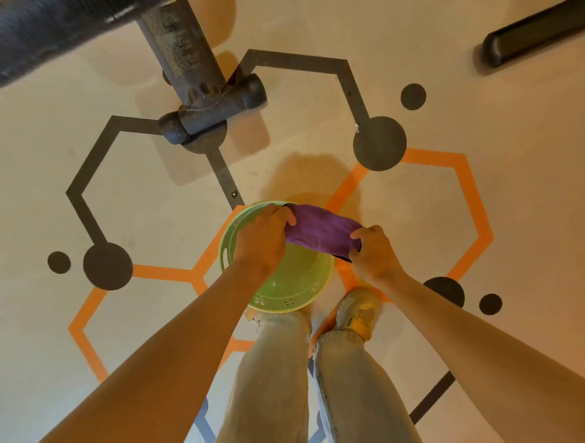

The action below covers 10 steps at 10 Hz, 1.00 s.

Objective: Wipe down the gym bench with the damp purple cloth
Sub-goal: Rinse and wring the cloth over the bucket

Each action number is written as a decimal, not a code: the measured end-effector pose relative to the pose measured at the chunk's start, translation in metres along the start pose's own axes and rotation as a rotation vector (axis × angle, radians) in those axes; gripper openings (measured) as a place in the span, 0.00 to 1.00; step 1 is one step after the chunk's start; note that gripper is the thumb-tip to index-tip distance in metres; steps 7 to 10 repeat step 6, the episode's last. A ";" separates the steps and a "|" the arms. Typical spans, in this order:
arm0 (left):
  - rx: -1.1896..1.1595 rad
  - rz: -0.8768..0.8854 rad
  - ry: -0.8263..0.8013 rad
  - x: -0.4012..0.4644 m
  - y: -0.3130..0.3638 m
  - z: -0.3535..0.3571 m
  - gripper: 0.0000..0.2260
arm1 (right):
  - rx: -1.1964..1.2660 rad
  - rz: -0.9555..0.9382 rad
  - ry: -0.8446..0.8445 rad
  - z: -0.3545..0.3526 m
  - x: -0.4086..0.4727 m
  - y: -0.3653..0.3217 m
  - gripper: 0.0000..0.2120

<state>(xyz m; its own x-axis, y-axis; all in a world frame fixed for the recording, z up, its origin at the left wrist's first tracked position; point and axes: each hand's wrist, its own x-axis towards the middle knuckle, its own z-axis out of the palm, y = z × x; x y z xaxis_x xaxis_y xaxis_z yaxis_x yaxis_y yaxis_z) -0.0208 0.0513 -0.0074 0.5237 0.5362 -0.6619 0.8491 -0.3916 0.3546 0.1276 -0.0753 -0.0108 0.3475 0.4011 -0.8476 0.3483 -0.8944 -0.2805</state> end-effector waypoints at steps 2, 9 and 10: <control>0.226 -0.038 -0.028 0.014 -0.008 0.019 0.16 | -0.067 -0.020 -0.064 0.022 0.020 0.006 0.20; 0.192 -0.158 -0.205 0.004 -0.005 0.018 0.19 | 0.011 0.018 -0.014 0.021 0.017 0.014 0.20; 0.192 -0.158 -0.205 0.004 -0.005 0.018 0.19 | 0.011 0.018 -0.014 0.021 0.017 0.014 0.20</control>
